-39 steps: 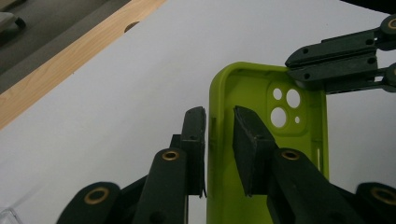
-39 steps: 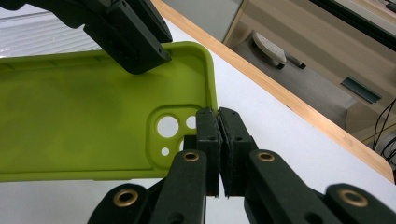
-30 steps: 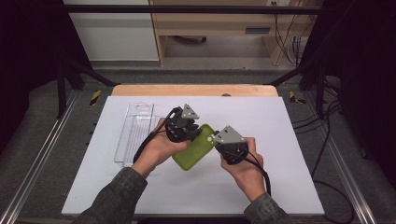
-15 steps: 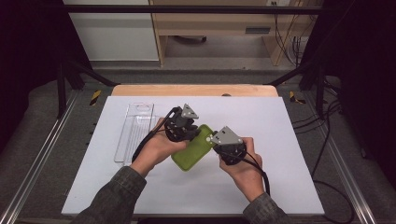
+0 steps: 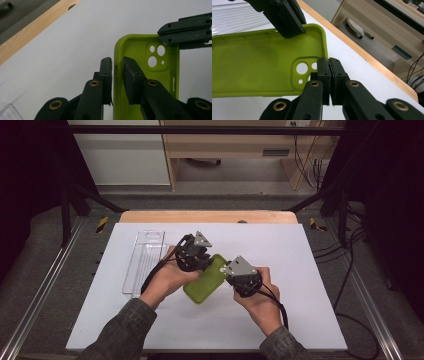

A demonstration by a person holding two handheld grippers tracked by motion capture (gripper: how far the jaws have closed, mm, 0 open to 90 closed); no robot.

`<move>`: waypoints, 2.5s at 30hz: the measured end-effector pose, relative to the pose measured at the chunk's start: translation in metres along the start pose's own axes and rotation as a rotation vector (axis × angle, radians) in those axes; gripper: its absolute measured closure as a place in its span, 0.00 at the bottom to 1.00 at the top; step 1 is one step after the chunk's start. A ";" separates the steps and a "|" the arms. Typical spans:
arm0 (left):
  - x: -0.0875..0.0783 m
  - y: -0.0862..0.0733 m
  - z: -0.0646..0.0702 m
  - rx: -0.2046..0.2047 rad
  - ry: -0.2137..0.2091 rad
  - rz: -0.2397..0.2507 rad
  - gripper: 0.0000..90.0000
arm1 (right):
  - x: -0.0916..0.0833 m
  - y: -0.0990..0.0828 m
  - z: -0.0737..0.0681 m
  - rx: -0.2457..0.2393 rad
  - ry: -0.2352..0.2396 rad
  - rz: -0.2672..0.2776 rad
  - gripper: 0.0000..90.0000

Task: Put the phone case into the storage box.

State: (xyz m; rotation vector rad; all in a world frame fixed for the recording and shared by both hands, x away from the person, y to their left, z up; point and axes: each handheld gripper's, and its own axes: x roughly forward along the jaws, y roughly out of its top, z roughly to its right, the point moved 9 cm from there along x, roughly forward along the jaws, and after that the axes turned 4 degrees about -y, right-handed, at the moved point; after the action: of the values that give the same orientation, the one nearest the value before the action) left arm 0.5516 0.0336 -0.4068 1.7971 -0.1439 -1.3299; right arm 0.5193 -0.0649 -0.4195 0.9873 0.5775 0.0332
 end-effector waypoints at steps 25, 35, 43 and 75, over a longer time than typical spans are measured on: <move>0.001 -0.003 -0.003 -0.023 0.012 -0.030 0.89 | 0.002 0.007 -0.005 -0.010 -0.011 0.020 0.98; 0.005 -0.006 -0.006 -0.005 0.061 -0.043 0.96 | 0.001 0.011 -0.007 -0.017 -0.006 0.022 0.97; 0.003 -0.007 -0.007 0.012 0.089 -0.045 0.97 | 0.001 0.011 -0.010 -0.014 0.012 0.022 0.96; -0.007 -0.012 -0.010 0.046 0.162 0.051 0.97 | -0.021 -0.004 0.037 0.348 0.178 0.262 0.11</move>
State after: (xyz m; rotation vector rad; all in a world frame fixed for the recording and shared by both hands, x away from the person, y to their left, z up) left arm 0.5527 0.0501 -0.4095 1.9193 -0.1321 -1.1488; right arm 0.5186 -0.1017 -0.3980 1.4044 0.6258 0.2626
